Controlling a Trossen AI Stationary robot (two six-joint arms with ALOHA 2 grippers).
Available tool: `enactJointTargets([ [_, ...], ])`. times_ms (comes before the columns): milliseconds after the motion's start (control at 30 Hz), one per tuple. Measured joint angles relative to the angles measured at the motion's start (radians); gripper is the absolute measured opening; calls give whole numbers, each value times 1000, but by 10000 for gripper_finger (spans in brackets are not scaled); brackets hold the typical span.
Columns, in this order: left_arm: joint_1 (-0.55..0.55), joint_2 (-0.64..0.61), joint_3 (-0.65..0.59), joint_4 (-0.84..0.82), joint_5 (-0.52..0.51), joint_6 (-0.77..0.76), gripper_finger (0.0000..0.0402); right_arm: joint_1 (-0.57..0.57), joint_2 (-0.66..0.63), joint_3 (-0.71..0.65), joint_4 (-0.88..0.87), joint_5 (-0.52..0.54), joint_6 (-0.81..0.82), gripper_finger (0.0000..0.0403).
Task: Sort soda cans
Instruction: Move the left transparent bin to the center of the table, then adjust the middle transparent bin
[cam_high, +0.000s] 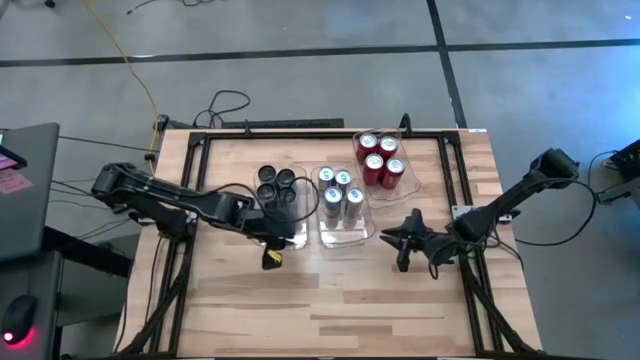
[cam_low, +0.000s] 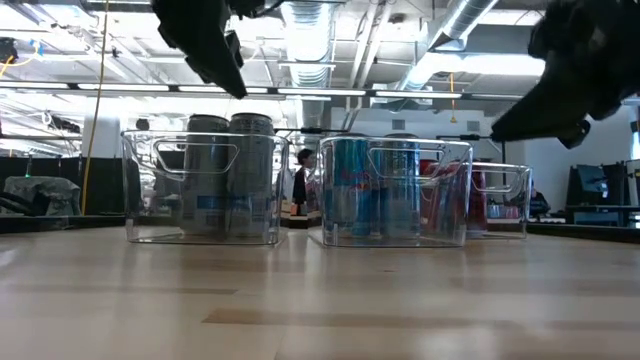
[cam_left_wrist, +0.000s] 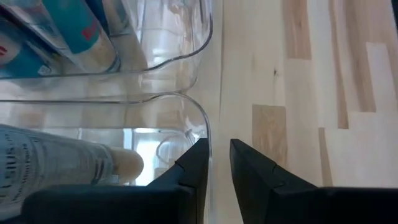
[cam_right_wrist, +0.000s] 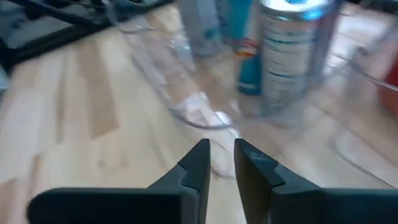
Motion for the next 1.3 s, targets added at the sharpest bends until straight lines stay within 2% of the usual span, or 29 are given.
enactJointTargets([
  [200, 0, -68, 0, -23, -66, -3, 62, -56, 10, 0, -170, 38, 119, 54],
  [300, 0, -107, 0, -57, -122, -17, 62, -127, 58, 0, -209, -18, 171, 32],
  [433, -16, -157, -1, -126, -230, -46, 62, -190, 155, 0, -129, -55, 159, 8],
  [600, -40, -201, -1, -206, -325, -94, 62, -251, 272, 0, 50, -113, 72, 7],
  [833, -63, -214, -2, -230, -339, -134, 62, -294, 381, -2, 310, -185, -47, 15],
  [1100, -68, -211, -34, -224, -360, -142, 62, -356, 434, 4, 394, -251, -95, 13],
  [1300, -68, -211, -80, -226, -371, -170, 62, -403, 476, 52, 394, -302, -138, 13],
])
